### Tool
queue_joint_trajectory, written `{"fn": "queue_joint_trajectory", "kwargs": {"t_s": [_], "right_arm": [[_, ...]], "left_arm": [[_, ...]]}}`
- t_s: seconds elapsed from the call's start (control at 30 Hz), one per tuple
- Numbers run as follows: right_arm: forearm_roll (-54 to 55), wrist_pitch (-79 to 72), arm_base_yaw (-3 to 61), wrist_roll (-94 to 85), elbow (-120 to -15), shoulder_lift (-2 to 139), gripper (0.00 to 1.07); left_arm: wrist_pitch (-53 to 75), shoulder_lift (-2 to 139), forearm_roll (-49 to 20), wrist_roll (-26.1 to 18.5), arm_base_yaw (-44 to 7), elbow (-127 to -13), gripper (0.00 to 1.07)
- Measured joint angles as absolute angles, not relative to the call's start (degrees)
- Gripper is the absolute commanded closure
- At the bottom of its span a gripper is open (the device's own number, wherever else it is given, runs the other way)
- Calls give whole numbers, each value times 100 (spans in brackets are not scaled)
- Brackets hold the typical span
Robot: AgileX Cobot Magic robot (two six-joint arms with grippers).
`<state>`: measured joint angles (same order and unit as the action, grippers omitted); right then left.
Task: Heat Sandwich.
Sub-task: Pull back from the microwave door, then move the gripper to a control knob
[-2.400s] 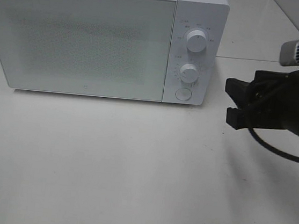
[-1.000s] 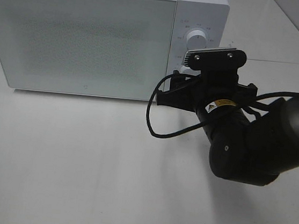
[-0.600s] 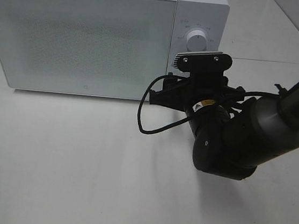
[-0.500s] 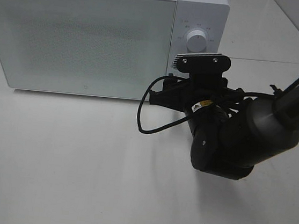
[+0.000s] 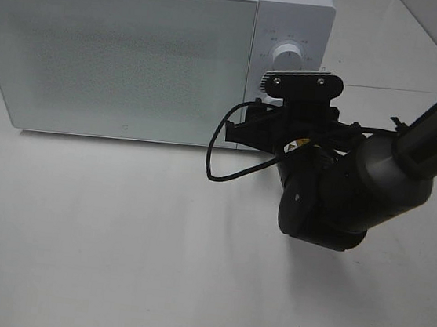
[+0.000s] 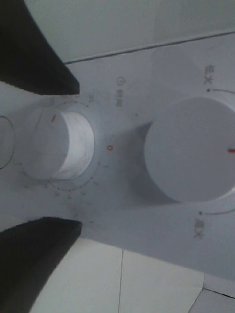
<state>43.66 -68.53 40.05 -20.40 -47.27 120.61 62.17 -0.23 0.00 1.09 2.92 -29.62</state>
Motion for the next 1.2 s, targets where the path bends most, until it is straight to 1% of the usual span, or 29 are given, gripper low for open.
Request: {"fn": "queue_joint_trajectory", "kwargs": {"t_s": [0.2,0.27,0.3,0.33,0.37,0.4,0.43,0.47,0.5,0.53,0.57,0.6,0.63,0.67,0.7,0.73,1.0,1.13,1.2], "right_arm": [[4320,-6858,4005,-2040,-4859,12227,40],[4320,-6853,4005,-2040,-4882,12284,42],[4320,-6847,4005,-2040,-4893,12301,47],[4320,-6847,4005,-2040,-4893,12301,50],[4320,-6847,4005,-2040,-4893,12301,50],[4320,-6853,4005,-2040,-4893,12301,53],[4326,-6870,4005,-2040,-4893,12301,62],[4320,-6870,4005,-2040,-4893,12301,67],[4320,-6870,4005,-2040,-4893,12301,67],[4320,-6875,4005,-2040,-4893,12301,72],[4320,-6898,4005,-2040,-4893,12301,79],[4320,-6904,4005,-2040,-4893,12301,92],[4320,-6904,4005,-2040,-4893,12301,99],[4320,-6904,4005,-2040,-4893,12301,99],[4320,-6904,4005,-2040,-4893,12301,106],[4320,-6904,4005,-2028,-4893,12301,107],[4309,-6904,4005,-1730,-4893,12301,107],[4291,-6904,4005,-1112,-4893,12301,107],[4274,-6904,4005,-281,-4893,12301,107]], "left_arm": [[6217,-23,0,109,292,-2962,28],[6217,-23,0,109,292,-2962,28],[6217,-23,0,109,292,-2962,28],[6217,-23,0,109,292,-2962,28],[6217,-23,0,109,292,-2962,28],[6217,-23,0,109,292,-2962,28],[6217,-23,0,109,292,-2962,28],[6217,-23,0,109,292,-2962,28],[6217,-23,0,109,292,-2962,28],[6217,-23,0,109,292,-2962,28],[6217,-23,0,109,292,-2962,28],[6217,-23,0,109,292,-2962,28],[6217,-23,0,109,292,-2962,28],[6217,-23,0,109,292,-2962,28],[6217,-23,0,109,292,-2962,28],[6217,-23,0,109,292,-2962,28],[6217,-23,0,109,292,-2962,28],[6217,-23,0,109,292,-2962,28],[6217,-23,0,109,292,-2962,28]]}}
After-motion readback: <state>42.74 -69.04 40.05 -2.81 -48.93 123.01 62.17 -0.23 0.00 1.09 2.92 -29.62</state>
